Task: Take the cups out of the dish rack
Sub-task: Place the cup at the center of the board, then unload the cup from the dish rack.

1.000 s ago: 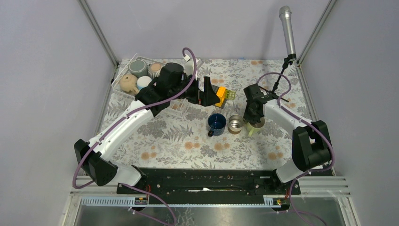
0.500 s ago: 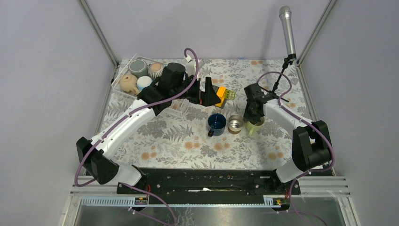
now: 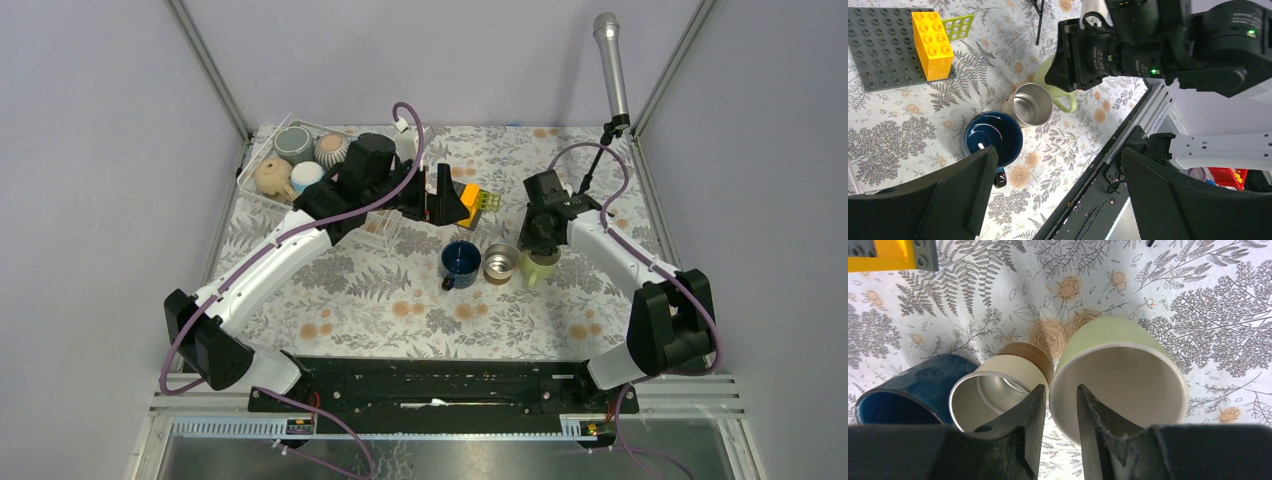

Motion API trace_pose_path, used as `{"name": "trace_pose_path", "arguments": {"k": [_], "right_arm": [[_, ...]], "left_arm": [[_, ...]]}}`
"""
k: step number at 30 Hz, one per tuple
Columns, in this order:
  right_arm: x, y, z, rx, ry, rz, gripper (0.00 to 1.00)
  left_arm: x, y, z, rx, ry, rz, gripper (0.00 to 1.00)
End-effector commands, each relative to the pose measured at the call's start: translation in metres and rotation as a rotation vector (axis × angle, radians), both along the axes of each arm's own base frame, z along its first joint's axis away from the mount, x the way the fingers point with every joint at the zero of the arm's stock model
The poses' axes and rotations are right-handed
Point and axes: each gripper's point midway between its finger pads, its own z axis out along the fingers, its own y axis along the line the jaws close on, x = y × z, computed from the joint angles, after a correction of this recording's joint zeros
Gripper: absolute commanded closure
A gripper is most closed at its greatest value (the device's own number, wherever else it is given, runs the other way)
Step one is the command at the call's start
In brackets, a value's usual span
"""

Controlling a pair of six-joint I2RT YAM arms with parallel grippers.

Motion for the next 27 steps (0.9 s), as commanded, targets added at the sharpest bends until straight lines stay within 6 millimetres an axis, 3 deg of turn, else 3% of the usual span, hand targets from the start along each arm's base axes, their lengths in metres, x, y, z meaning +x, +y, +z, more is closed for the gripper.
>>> {"name": "trace_pose_path", "arguments": {"k": [1,8,13,14,19,27], "right_arm": [[0.007,-0.009,0.04,-0.018,-0.098,-0.007,0.62],[0.003,-0.012,0.077,-0.01,-0.189,0.013,0.47],[0.002,-0.003,0.106,0.049,-0.252,0.066,0.04],[0.002,0.0,0.11,0.063,-0.262,0.078,0.01],[0.003,0.012,0.126,0.11,-0.303,0.107,0.0],[0.006,0.046,0.138,0.189,-0.344,0.177,0.0]], "left_arm": [[0.009,-0.001,0.023,-0.02,-0.083,0.015,0.01],[0.023,0.015,0.024,0.015,-0.097,0.096,0.01],[0.041,0.037,0.024,0.036,-0.107,0.208,0.01],[0.046,0.043,0.024,0.043,-0.106,0.238,0.01],[0.073,0.085,0.015,0.117,-0.089,0.449,0.01],[0.12,0.182,-0.015,0.313,-0.027,0.868,0.01]]}}
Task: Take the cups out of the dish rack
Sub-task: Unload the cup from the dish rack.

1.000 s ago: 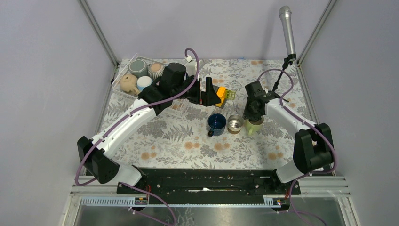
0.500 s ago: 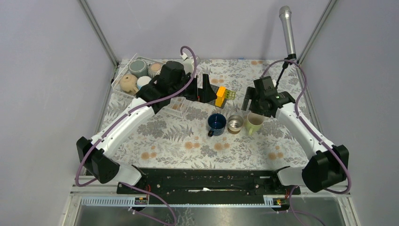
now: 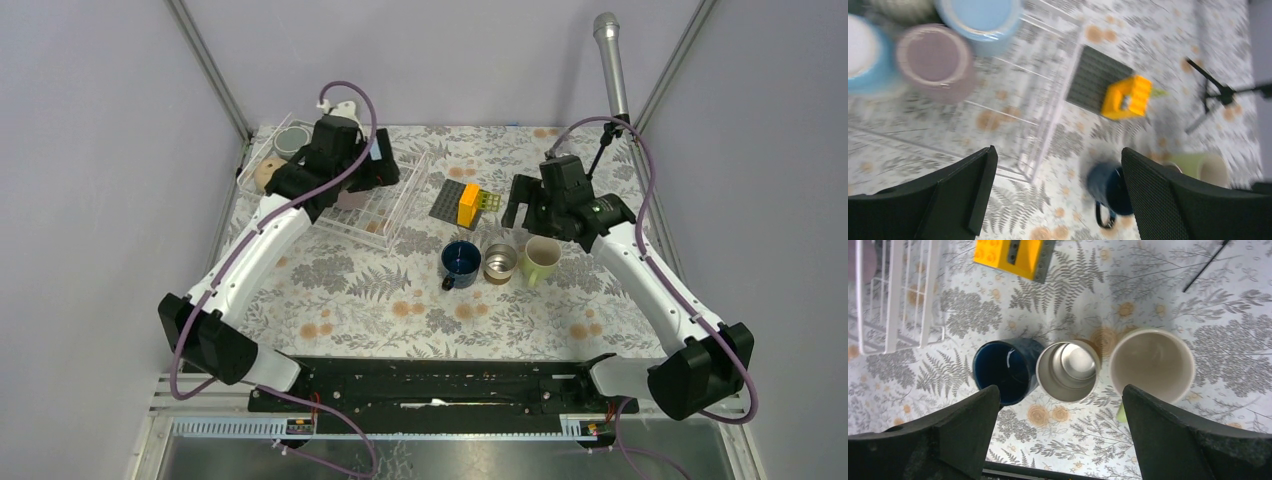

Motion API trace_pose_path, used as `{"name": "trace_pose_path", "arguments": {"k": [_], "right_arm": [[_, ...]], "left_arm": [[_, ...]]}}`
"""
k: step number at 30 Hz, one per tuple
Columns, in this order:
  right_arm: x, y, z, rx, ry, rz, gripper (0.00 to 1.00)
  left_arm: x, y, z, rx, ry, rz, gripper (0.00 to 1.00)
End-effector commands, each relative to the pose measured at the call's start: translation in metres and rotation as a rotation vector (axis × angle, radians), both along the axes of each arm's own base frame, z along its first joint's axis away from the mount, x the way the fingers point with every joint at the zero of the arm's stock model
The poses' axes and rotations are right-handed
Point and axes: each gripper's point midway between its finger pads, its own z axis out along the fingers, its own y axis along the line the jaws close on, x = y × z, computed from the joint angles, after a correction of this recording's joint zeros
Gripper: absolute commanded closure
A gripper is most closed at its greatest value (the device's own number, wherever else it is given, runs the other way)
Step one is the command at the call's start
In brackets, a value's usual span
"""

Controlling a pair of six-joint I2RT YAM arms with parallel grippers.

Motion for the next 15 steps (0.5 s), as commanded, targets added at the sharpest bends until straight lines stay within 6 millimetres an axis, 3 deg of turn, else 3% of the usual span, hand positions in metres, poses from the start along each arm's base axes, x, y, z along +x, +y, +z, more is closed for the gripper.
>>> {"name": "trace_pose_path", "arguments": {"k": [1,6,15], "right_arm": [[0.007,0.026,0.029,0.076,-0.083,0.061,0.0],[0.007,0.034,0.029,0.088,-0.088,0.096,0.0],[0.002,0.034,0.03,0.089,-0.107,0.125,0.0]], "left_arm": [[0.031,0.061,0.002,0.073,-0.018,0.288,0.01],[0.056,0.095,-0.011,0.099,0.013,0.422,0.01],[0.091,0.177,-0.041,0.144,0.097,0.672,0.01]]}}
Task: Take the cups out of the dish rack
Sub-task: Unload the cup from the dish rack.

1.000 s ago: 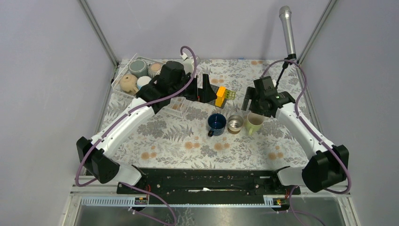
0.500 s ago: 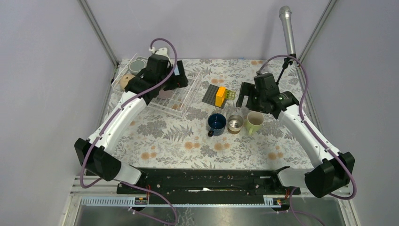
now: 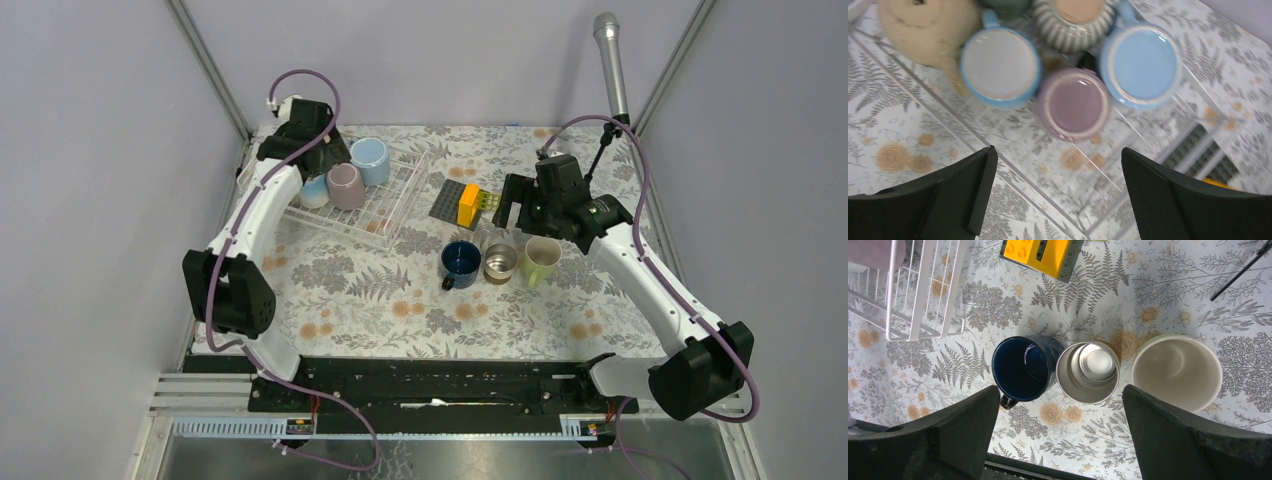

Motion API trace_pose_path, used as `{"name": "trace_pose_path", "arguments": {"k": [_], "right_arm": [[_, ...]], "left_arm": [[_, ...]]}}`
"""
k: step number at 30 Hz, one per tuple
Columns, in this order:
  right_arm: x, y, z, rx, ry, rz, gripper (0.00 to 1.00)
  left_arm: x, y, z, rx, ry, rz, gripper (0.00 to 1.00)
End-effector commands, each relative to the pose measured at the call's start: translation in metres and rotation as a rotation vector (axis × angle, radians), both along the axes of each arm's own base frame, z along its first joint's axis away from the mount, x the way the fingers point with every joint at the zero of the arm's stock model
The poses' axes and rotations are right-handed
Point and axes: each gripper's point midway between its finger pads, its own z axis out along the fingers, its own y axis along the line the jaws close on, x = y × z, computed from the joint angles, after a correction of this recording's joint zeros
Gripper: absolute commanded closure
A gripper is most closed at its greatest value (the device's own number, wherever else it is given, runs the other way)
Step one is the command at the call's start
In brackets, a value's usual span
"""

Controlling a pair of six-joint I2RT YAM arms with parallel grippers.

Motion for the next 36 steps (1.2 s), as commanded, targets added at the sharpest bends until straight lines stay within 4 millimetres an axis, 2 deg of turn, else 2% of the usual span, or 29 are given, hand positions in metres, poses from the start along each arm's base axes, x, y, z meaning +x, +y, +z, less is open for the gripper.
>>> {"name": "trace_pose_path", "arguments": {"k": [1,5,17,23,27,36], "right_arm": [[0.003,0.01,0.023,0.043,-0.081,0.044,0.0],[0.002,0.012,0.021,0.051,-0.079,0.059,0.0],[0.002,0.015,0.019,0.06,-0.082,0.078,0.0],[0.002,0.015,0.02,0.056,-0.085,0.08,0.0],[0.002,0.016,0.02,0.058,-0.084,0.084,0.0],[0.002,0.016,0.017,0.061,-0.08,0.081,0.0]], "left_arm": [[0.018,0.05,0.009,0.017,-0.032,0.164,0.01],[0.031,0.072,-0.001,0.003,-0.012,0.209,0.01],[0.065,0.087,-0.025,0.054,0.112,0.152,0.01],[0.067,0.092,-0.046,0.079,0.187,0.103,0.01],[0.066,0.088,-0.062,0.077,0.232,0.057,0.01],[0.066,0.08,-0.076,0.064,0.274,-0.008,0.01]]}}
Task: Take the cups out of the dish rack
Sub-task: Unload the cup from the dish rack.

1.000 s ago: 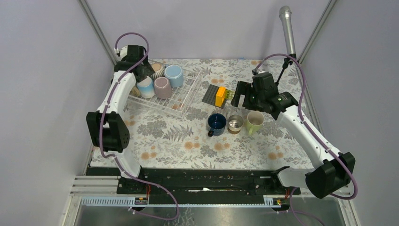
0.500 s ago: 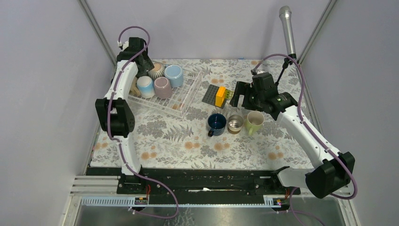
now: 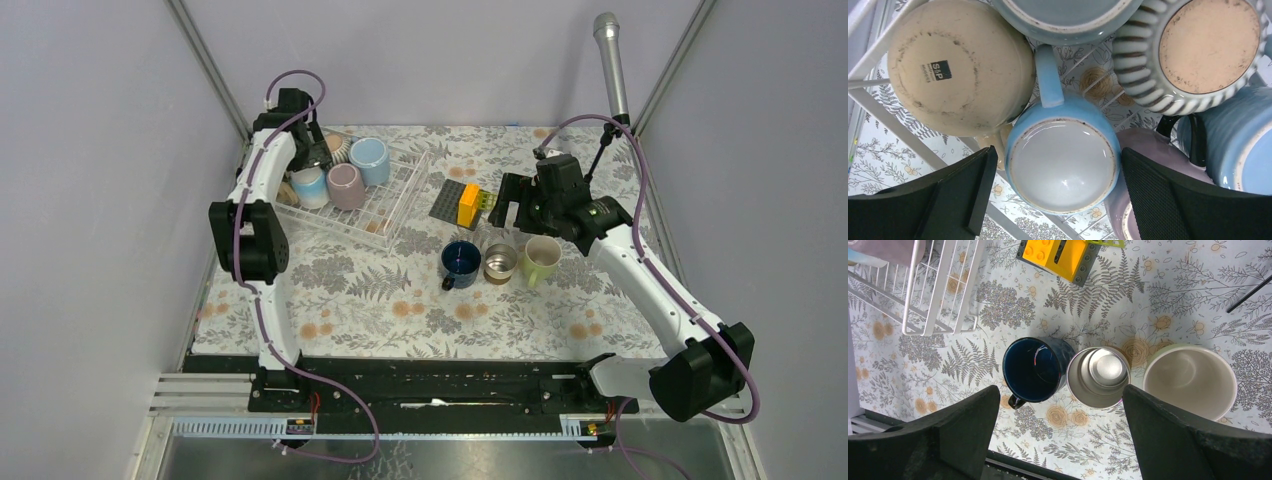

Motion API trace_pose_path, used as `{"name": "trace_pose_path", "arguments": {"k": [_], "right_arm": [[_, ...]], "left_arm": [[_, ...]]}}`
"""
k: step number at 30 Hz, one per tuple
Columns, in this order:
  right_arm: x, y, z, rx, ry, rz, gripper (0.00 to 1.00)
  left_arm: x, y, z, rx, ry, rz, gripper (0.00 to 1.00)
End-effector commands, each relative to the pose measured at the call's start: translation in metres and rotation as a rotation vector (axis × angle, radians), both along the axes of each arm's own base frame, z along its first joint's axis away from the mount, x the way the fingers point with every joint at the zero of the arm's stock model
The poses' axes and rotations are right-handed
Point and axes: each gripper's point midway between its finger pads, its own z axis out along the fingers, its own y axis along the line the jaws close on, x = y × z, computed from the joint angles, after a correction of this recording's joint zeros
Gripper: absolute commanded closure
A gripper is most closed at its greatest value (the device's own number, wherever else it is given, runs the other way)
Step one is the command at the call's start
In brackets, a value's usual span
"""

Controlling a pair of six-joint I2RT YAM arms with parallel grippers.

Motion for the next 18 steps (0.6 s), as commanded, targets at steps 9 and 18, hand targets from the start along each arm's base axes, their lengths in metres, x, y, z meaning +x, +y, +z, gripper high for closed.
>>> {"name": "trace_pose_path", "arguments": {"k": [9,18], "right_arm": [[-0.001,0.006,0.01,0.027,-0.046,0.026,0.0],[-0.001,0.006,0.005,0.024,-0.038,0.029,0.0]], "left_arm": [[0.005,-0.008,-0.002,-0.02,0.012,-0.061,0.01],[0.005,-0.005,-0.014,-0.004,0.038,-0.049,0.03]]}}
